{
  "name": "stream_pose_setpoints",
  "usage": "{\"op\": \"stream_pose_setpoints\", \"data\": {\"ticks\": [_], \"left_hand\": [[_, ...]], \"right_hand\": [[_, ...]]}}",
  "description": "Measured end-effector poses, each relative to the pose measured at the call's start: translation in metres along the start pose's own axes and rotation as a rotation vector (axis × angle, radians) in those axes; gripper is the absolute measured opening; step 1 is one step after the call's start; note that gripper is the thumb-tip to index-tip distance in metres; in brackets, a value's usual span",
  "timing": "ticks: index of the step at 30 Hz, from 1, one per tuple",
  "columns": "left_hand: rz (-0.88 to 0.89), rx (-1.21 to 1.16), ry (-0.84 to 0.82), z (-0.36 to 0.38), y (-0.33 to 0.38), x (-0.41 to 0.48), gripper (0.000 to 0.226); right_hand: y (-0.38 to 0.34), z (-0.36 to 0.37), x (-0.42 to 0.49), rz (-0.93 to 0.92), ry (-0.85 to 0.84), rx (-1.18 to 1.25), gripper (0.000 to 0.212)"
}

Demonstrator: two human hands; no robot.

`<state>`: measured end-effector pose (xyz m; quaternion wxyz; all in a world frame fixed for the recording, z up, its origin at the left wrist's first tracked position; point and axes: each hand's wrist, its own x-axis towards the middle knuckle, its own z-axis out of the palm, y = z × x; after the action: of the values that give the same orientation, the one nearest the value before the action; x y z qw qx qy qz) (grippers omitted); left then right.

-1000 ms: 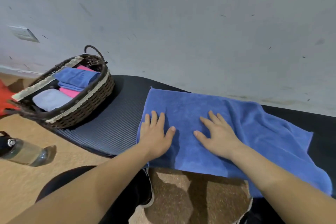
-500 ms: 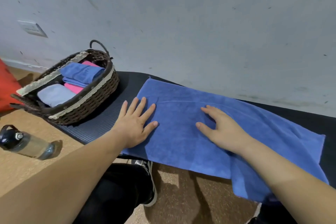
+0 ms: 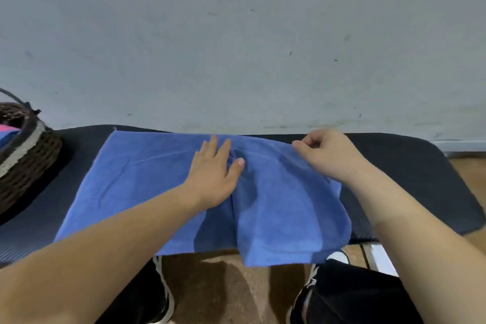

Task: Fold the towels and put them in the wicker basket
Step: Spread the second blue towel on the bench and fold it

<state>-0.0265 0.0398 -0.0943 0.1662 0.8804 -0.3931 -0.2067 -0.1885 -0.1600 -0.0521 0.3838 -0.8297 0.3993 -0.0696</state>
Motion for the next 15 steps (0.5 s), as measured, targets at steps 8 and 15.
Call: {"op": "stream_pose_setpoints", "data": {"ticks": [8, 15], "left_hand": [[0.359, 0.07, -0.104, 0.051, 0.134, 0.083, 0.036], [0.397, 0.294, -0.205, 0.081, 0.181, 0.103, 0.021]], "right_hand": [[0.063, -0.047, -0.021, 0.21, -0.029, 0.07, 0.038], [0.096, -0.034, -0.033, 0.328, -0.161, 0.033, 0.035]]}}
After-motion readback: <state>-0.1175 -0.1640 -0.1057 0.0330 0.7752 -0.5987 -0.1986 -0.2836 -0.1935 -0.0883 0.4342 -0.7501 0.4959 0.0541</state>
